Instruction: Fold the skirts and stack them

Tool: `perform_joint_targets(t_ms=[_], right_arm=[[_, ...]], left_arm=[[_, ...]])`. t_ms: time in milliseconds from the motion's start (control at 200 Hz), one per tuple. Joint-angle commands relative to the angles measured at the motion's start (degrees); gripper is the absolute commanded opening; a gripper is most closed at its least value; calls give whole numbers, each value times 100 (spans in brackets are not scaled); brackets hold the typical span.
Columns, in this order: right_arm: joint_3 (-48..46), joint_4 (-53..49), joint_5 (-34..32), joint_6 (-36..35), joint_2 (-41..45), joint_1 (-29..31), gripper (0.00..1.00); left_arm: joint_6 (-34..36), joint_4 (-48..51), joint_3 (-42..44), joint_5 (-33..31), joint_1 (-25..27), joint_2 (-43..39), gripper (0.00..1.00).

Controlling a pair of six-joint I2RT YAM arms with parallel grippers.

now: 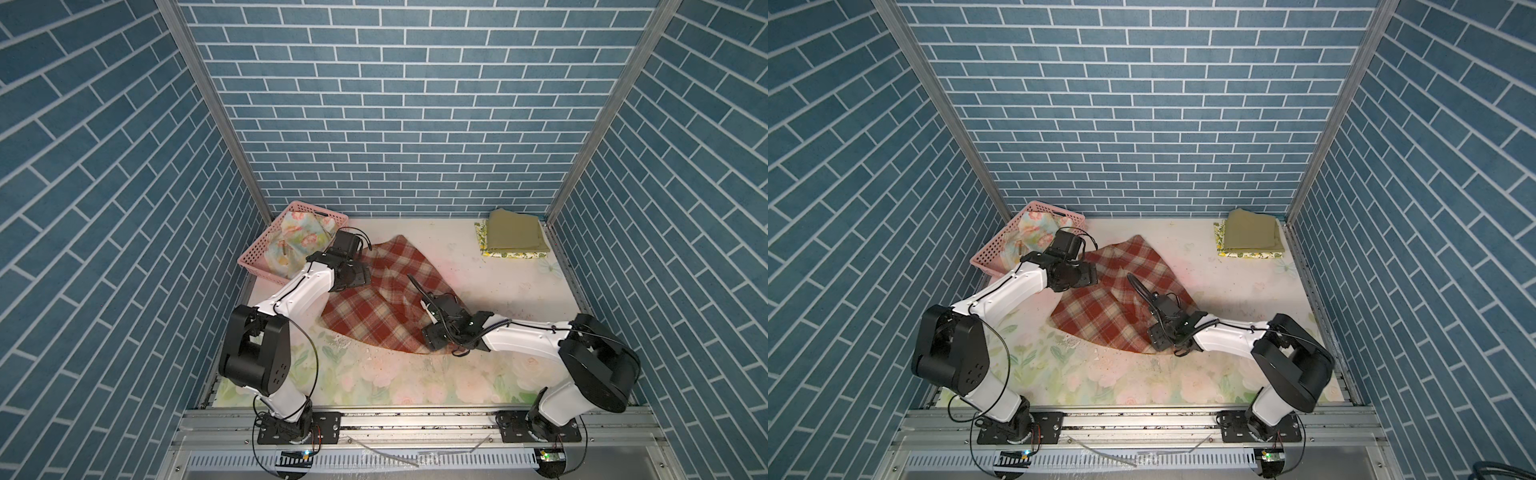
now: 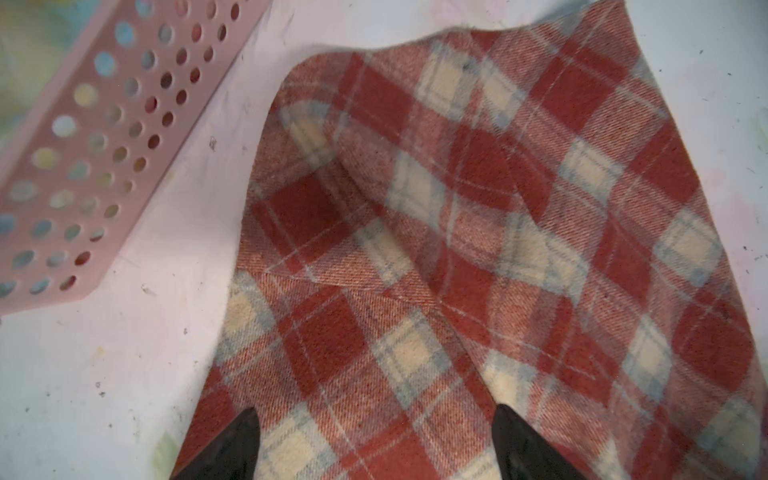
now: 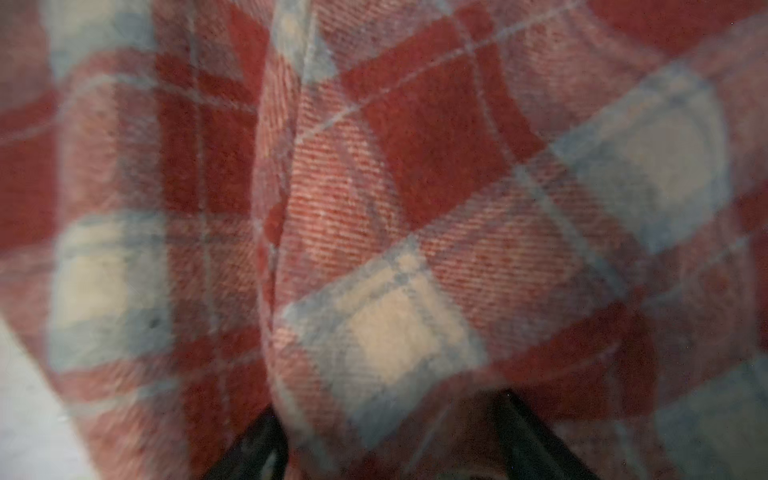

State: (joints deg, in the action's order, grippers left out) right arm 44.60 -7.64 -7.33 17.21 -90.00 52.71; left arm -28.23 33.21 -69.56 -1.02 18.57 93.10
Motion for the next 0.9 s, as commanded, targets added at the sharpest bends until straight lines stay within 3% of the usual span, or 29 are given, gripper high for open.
perform_joint_targets(t_ms=[0,110,200,335,590,755,825,895], right_arm=[[465,142,-698,-42,-254,3,47],[792,-84,-828,105,17,-109,0],[916,-215,-571,331,527,-481,0],[918,-248,172,961,1054,-1550,0],[602,186,1187,2266,527,-3334,0],[403,219,1101,2299,599,-3537,59],[514,-35,1113,2067,680,-3557,69],[569,-321,1002,1869,829,-3557,70]], left_arm=[[-313,-458,250,286,-99,-294,88],[-275,-448,302,298,-108,-399,87],[-203,-455,344,286,-108,-513,87],[-115,-489,464,281,-95,-659,87],[122,-531,531,130,257,-662,86],[447,-558,531,-60,816,-600,86],[655,-649,555,-101,1184,-583,85],[836,-748,575,-215,1622,-566,84]])
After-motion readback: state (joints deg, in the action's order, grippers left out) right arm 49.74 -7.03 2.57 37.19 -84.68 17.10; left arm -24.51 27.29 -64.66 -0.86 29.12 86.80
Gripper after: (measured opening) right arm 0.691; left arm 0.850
